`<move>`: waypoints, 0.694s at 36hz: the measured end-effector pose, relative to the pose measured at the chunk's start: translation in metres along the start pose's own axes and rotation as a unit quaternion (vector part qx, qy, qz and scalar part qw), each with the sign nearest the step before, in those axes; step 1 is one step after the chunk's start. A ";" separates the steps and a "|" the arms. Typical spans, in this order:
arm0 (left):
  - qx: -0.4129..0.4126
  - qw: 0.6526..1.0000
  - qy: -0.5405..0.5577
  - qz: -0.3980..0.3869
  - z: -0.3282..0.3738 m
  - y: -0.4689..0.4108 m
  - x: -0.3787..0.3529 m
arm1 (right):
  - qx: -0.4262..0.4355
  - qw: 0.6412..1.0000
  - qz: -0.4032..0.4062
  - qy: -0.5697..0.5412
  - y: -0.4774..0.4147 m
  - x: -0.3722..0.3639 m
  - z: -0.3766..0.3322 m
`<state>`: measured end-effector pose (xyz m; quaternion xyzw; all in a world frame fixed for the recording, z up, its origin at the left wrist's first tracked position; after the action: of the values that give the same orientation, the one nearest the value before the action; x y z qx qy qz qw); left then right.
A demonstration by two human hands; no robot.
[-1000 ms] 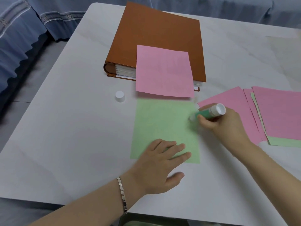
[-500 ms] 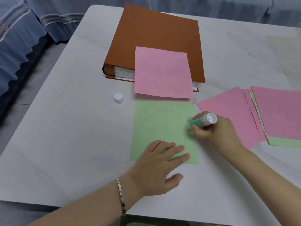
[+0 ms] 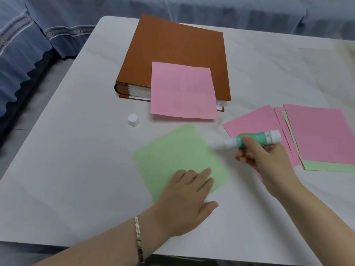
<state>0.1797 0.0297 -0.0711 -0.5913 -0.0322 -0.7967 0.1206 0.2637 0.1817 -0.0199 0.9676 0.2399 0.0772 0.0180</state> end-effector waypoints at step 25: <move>0.017 0.998 -0.067 0.003 -0.118 -0.036 0.031 | 0.014 1.000 -0.019 0.019 0.019 0.001 0.003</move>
<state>0.0529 0.0371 -0.0737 -0.6410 -0.0521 -0.7545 0.1309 0.2743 0.1652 -0.0216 0.9612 0.2600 0.0917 0.0013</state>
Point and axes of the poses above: each hand's wrist, its own y-axis away from the middle knuckle, its own x-axis out of the back of the hand, z = x × y, the point moved 5 cm from there along -y, towards the middle knuckle, and after that the axes turned 12 degrees about x, right-handed, at the moved point
